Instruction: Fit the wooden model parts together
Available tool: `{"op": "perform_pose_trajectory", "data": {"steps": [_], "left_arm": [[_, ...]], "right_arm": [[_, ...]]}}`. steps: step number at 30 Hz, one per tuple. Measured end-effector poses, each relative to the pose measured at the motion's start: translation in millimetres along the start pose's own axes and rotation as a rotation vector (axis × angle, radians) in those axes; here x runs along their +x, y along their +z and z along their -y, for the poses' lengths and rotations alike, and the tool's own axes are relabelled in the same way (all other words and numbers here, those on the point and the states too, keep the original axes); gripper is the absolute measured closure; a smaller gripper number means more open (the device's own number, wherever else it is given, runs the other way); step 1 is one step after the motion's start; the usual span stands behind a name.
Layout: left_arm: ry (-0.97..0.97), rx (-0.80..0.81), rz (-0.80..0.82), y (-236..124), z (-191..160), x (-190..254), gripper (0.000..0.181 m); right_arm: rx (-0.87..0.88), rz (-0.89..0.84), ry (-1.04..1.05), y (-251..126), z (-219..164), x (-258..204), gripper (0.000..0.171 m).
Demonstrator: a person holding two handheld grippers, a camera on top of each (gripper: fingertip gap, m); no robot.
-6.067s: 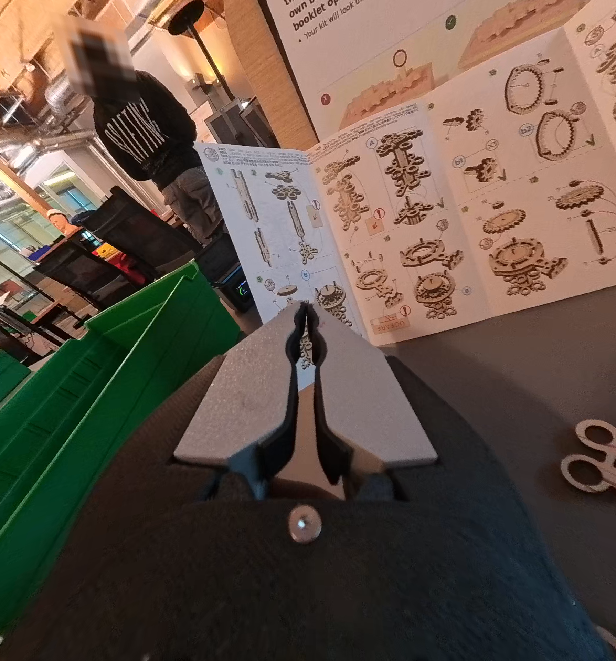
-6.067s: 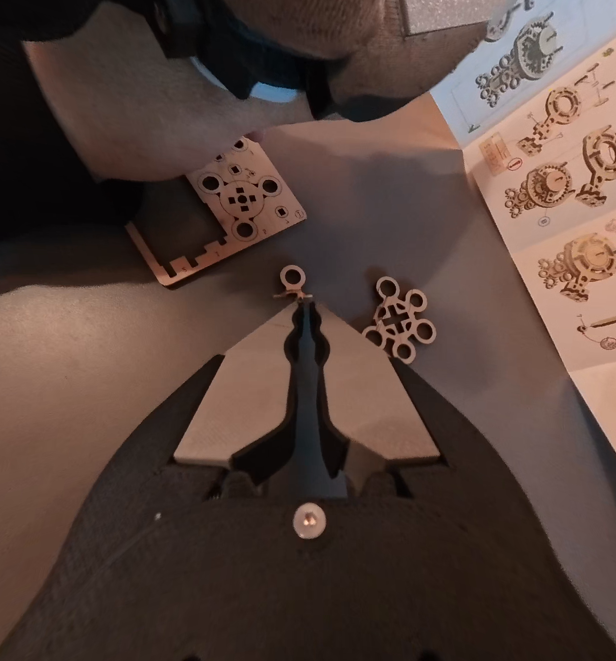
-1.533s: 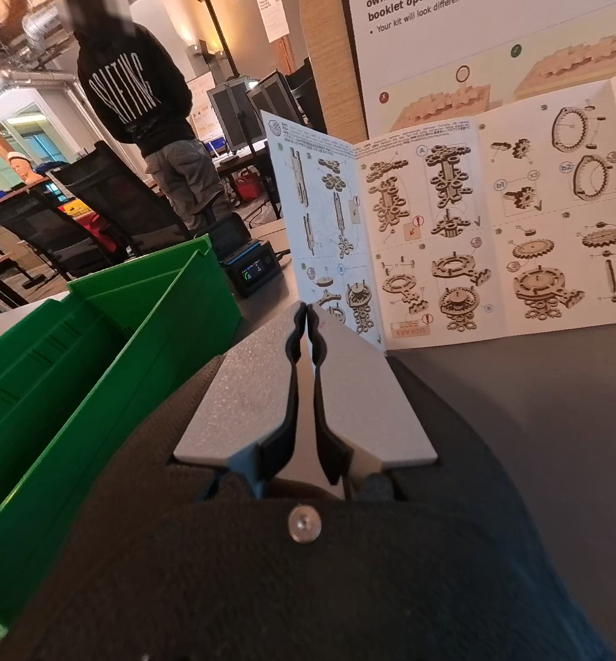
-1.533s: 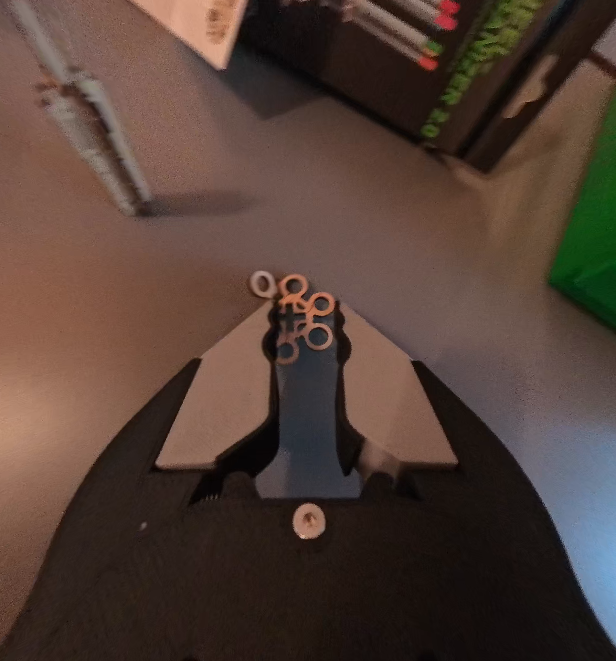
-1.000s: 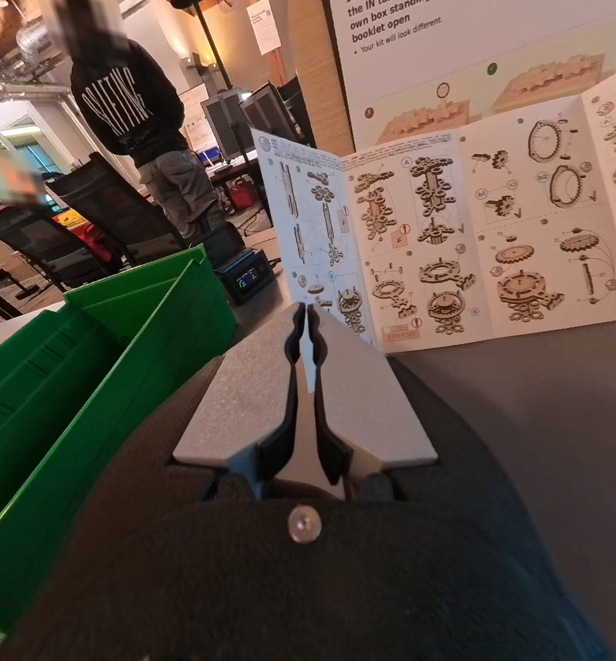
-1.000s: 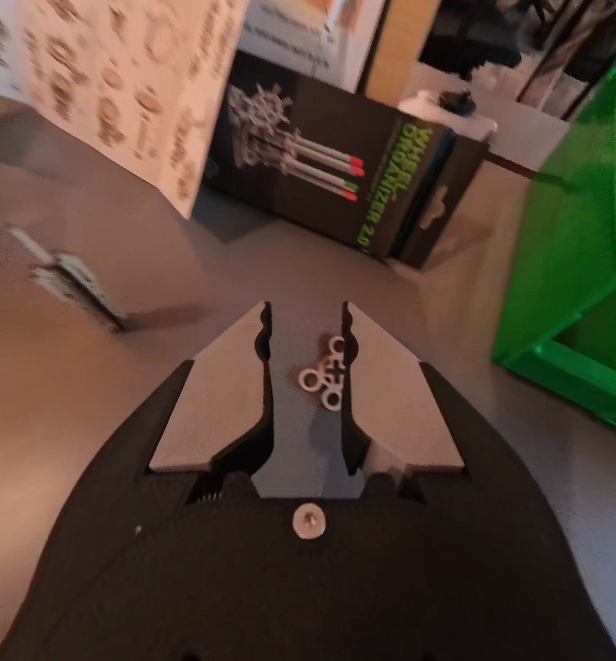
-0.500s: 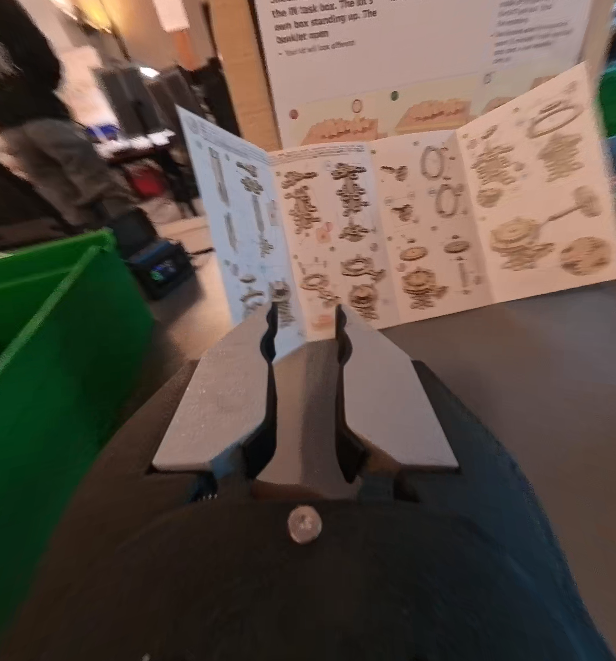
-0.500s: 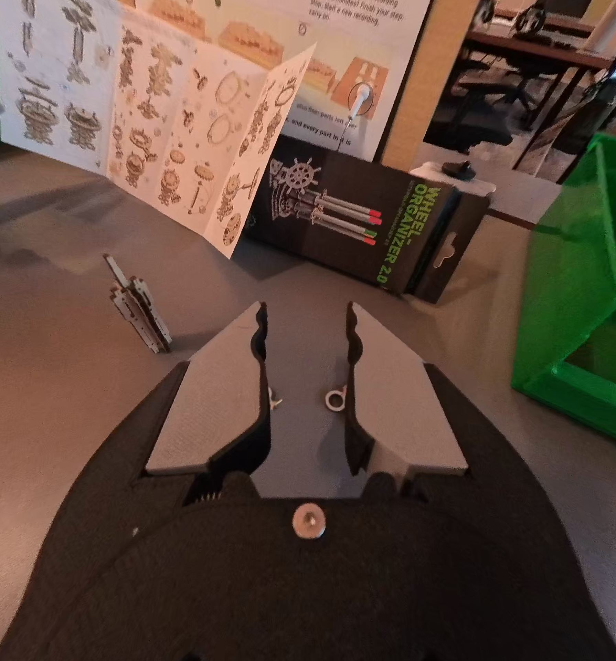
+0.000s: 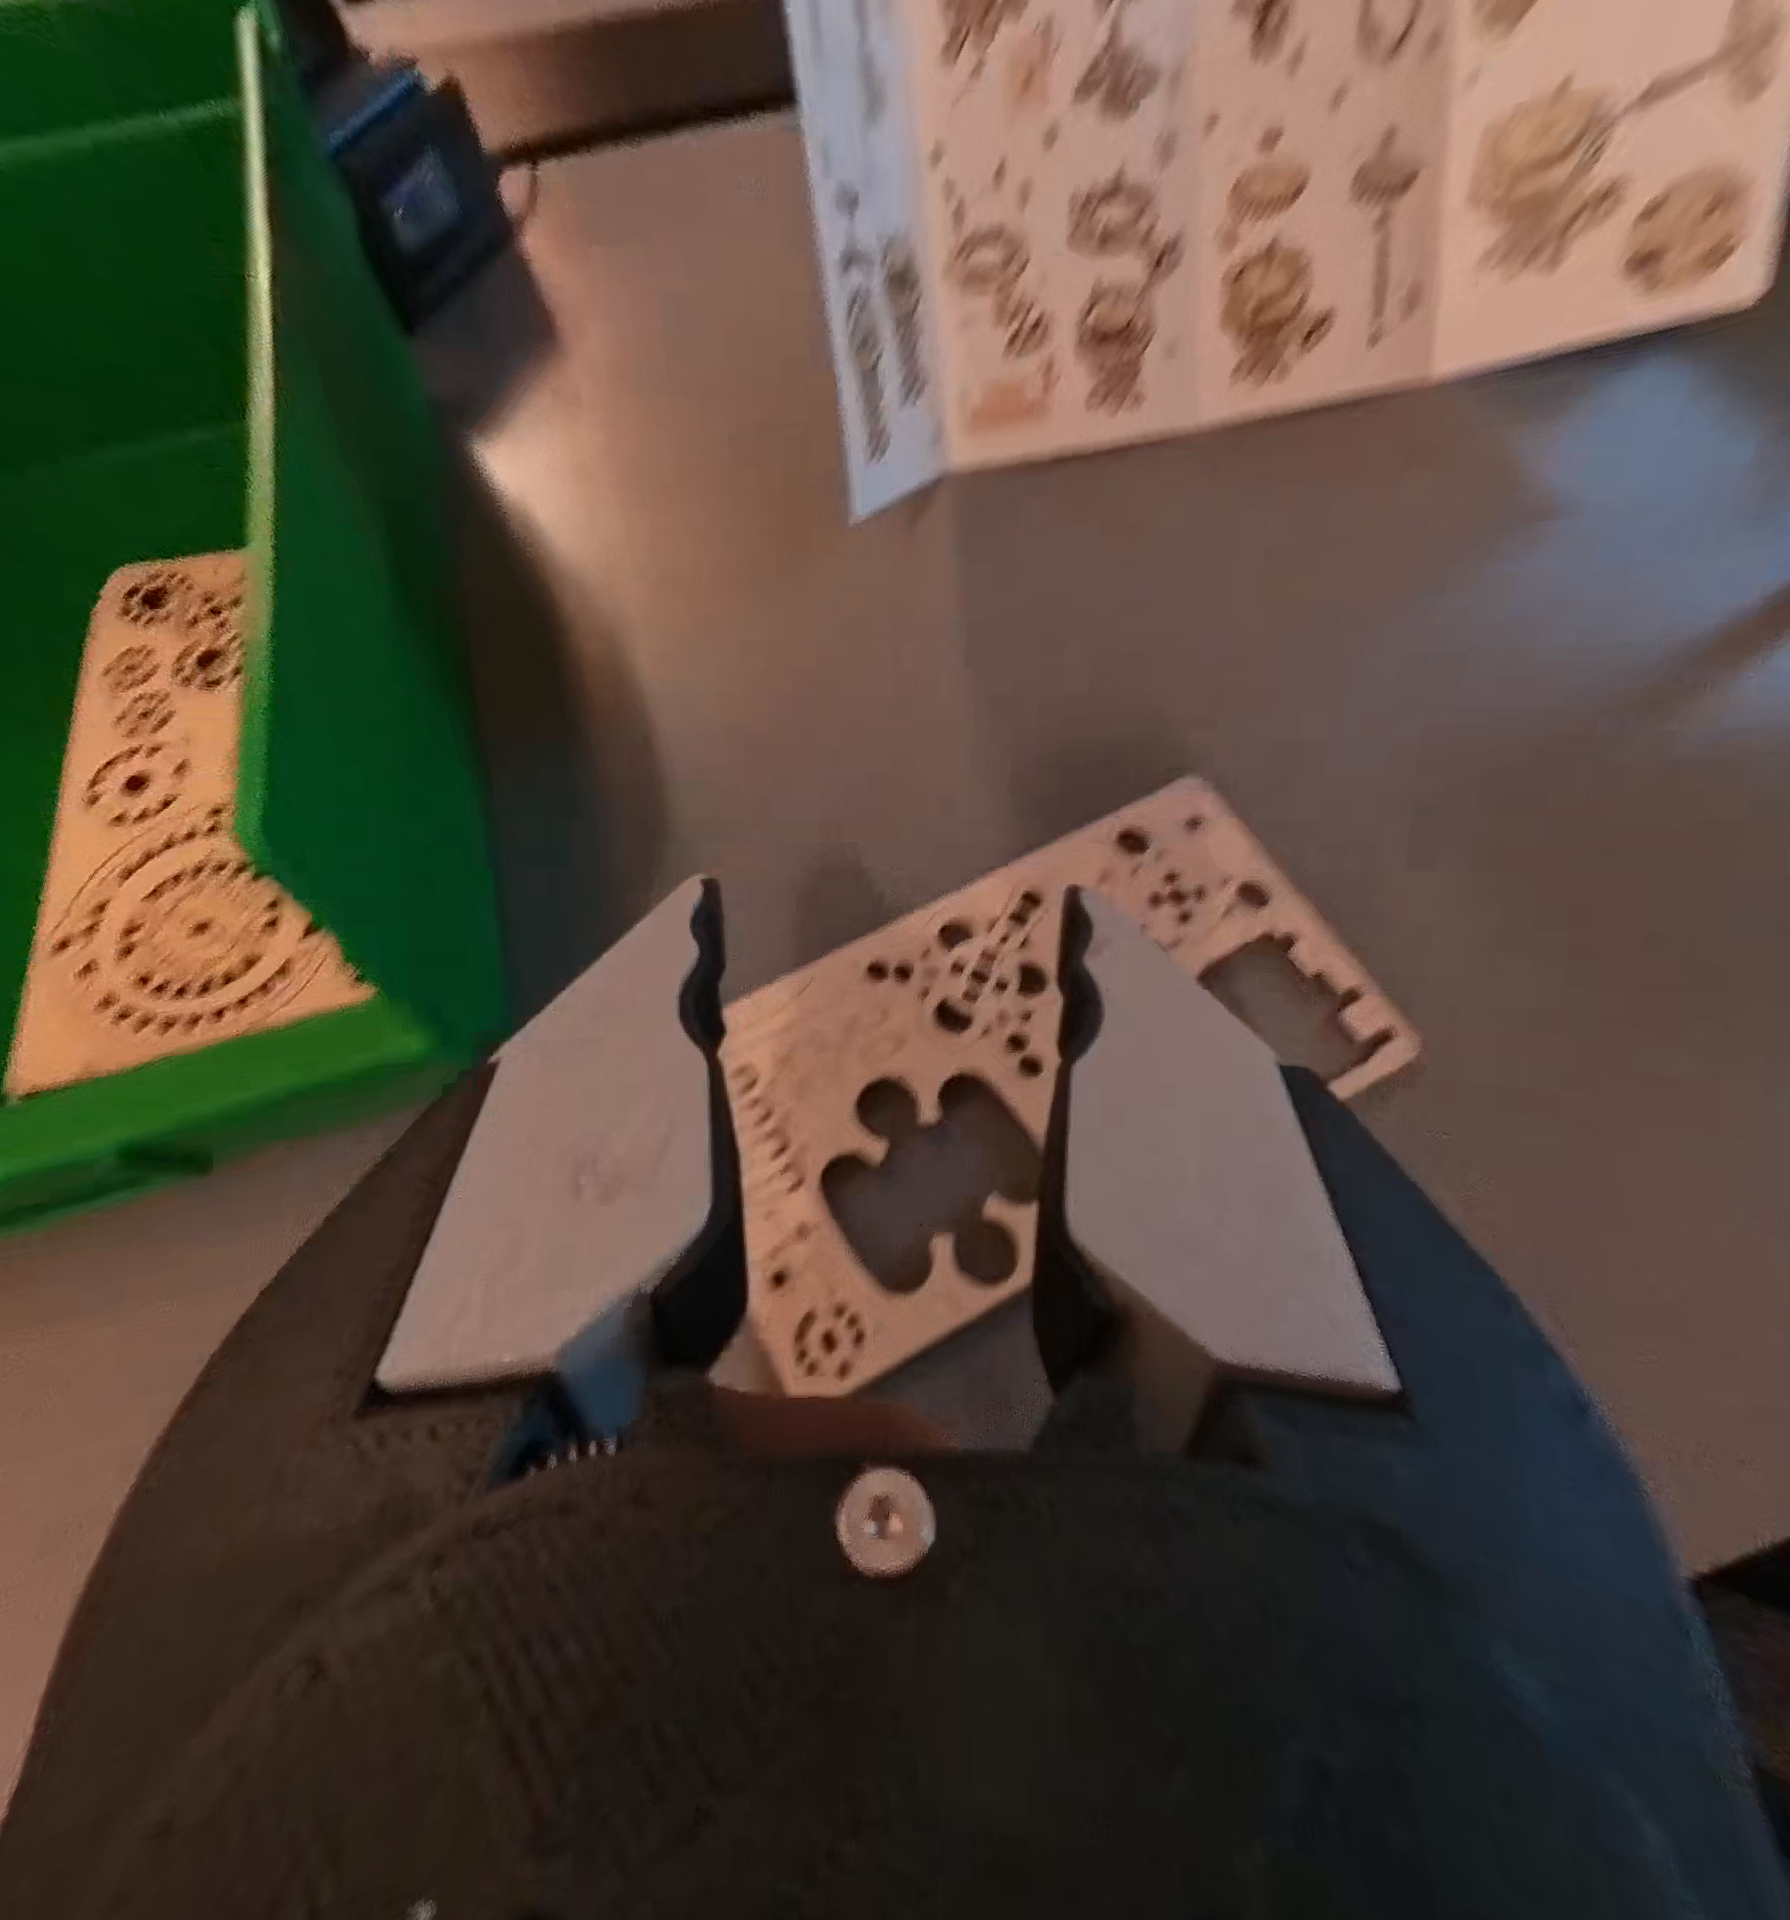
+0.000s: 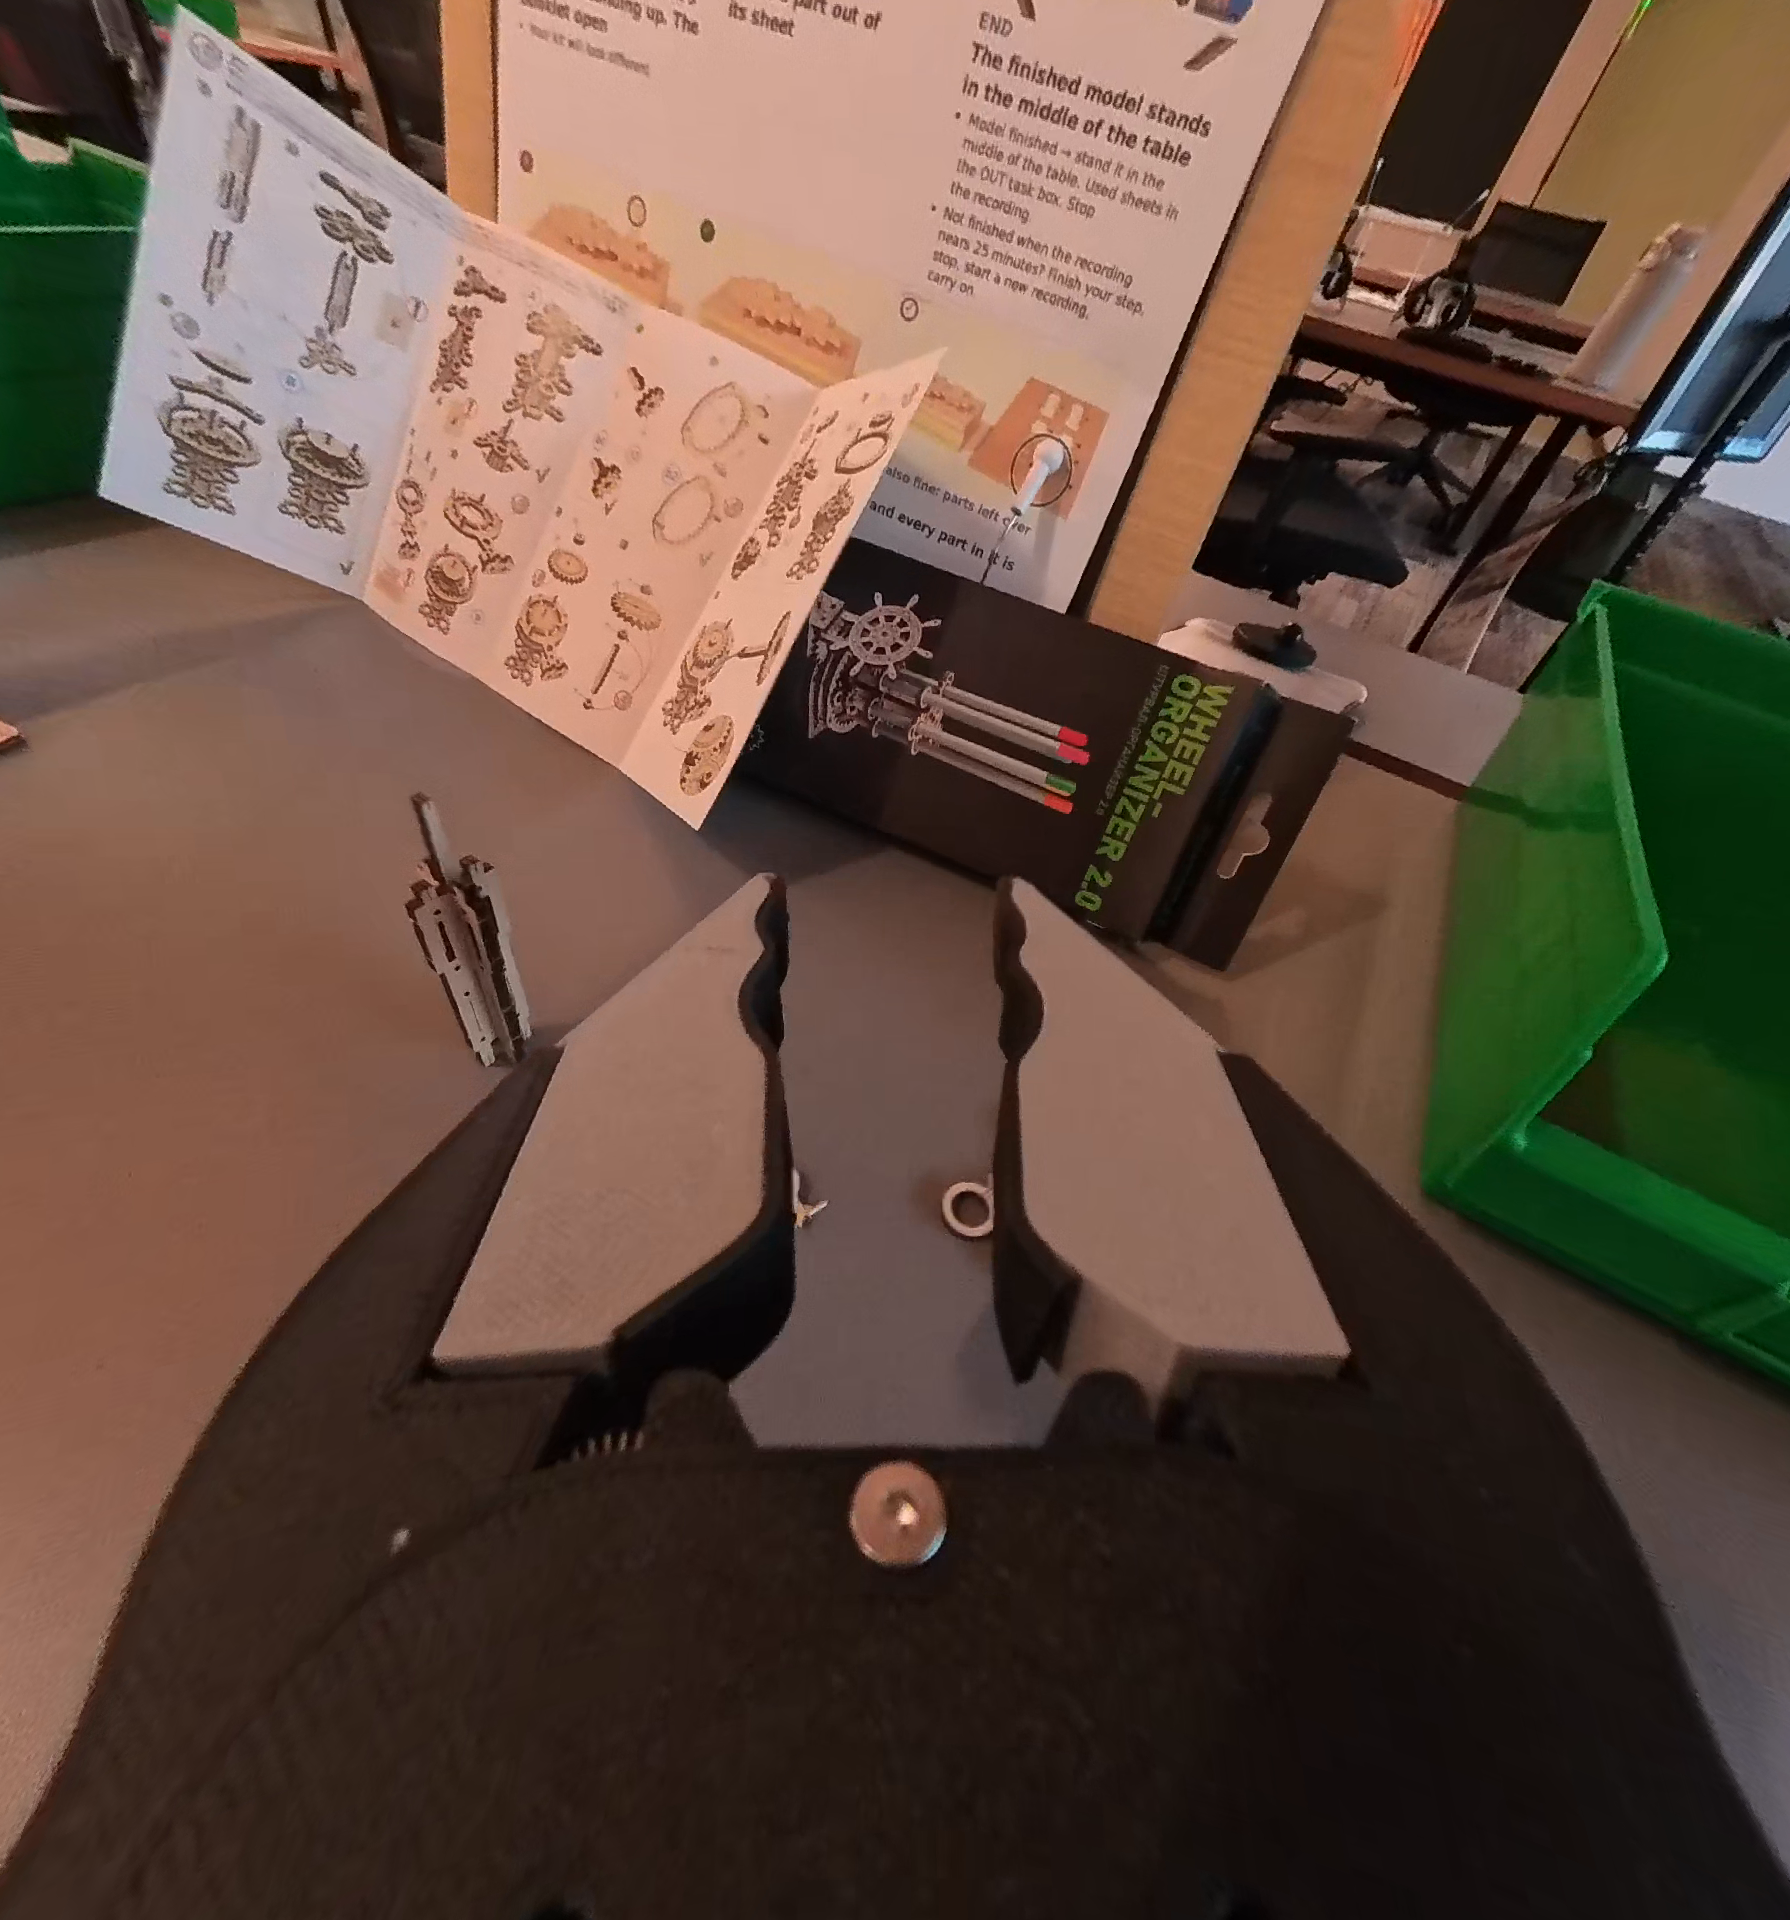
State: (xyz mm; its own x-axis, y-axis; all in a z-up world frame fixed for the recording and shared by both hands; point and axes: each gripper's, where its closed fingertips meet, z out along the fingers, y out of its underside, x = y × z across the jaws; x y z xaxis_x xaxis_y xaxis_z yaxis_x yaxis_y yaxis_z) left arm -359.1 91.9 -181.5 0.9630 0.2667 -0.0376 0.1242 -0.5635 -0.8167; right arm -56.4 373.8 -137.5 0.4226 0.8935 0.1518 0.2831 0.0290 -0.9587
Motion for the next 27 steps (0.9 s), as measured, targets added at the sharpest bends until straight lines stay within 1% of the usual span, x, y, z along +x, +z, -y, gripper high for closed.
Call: {"op": "perform_pose_trajectory", "data": {"steps": [4,7,15,17,21,25,26,27], "left_arm": [[0.018,-0.095,0.049,-3,-29,-12,0.119],[-0.001,-0.122,0.071,1,-41,-18,0.119],[-0.009,-0.137,0.074,9,-48,-14,0.118],[0.003,-0.159,0.088,11,-52,-16,0.117],[-0.003,-0.150,0.089,14,-50,-17,0.114],[-0.004,-0.157,0.077,15,-49,-13,0.111],[-0.006,-0.157,0.066,15,-49,-10,0.106],[-0.013,-0.148,0.053,16,-47,-8,0.106]], "right_arm": [[0.016,-0.001,0.015,-2,2,2,0.135],[0.027,-0.005,0.023,-4,3,3,0.135],[0.023,0.000,0.013,-4,2,0,0.136],[0.029,-0.002,0.010,-4,3,0,0.136],[0.031,0.004,0.012,-4,3,-1,0.136],[0.033,0.007,0.008,-5,4,-2,0.136],[0.033,0.007,0.007,-5,4,-2,0.136],[0.034,0.007,0.007,-5,4,-2,0.136]]}}
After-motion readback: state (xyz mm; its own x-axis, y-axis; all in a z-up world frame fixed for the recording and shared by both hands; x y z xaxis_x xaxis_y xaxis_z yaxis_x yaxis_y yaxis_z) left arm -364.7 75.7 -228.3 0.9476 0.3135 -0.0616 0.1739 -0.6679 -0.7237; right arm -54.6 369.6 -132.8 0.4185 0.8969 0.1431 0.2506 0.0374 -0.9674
